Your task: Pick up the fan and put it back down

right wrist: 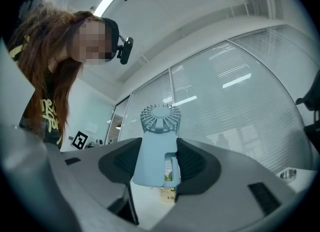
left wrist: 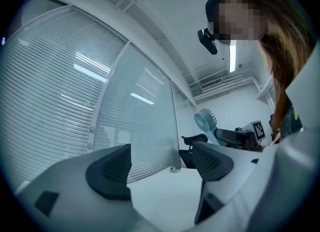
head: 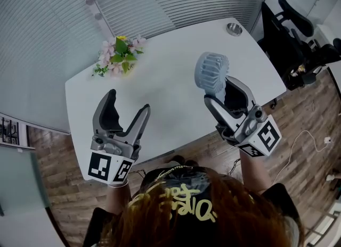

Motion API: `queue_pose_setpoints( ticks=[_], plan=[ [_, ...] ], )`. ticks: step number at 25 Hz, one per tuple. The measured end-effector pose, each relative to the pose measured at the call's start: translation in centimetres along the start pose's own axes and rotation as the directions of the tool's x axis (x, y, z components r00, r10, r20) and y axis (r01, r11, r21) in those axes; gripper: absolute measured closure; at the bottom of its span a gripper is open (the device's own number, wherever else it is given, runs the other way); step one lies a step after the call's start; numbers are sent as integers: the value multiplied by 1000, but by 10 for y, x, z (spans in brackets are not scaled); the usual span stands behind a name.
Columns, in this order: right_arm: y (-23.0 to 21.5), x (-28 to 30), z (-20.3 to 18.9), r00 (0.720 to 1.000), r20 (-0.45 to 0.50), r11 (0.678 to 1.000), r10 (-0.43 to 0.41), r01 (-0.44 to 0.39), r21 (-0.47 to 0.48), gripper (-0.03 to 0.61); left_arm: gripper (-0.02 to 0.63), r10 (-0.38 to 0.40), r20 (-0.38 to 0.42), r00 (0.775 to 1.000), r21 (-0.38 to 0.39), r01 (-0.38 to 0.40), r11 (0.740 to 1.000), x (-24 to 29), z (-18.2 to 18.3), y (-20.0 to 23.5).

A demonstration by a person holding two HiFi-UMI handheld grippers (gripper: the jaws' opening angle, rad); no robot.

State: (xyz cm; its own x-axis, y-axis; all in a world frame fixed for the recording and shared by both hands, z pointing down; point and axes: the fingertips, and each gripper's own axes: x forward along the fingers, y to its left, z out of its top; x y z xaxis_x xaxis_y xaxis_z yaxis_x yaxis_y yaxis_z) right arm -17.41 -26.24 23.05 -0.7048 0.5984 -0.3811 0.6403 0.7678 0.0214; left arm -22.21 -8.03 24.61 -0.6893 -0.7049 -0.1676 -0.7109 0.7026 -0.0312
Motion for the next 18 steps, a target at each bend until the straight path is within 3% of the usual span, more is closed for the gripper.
queue_pose_setpoints(
  ticks=[13, 18],
  plan=[
    [-4, 2, 2, 1000, -18, 1000, -13, 12, -5, 360, 233, 22, -1, 1000, -4, -22, 1000, -6, -1, 0],
    [-20, 3, -7, 995, -69, 997, -68, 65, -38, 360, 233, 25, -3, 1000, -10, -25, 1000, -4, -3, 2]
  ],
)
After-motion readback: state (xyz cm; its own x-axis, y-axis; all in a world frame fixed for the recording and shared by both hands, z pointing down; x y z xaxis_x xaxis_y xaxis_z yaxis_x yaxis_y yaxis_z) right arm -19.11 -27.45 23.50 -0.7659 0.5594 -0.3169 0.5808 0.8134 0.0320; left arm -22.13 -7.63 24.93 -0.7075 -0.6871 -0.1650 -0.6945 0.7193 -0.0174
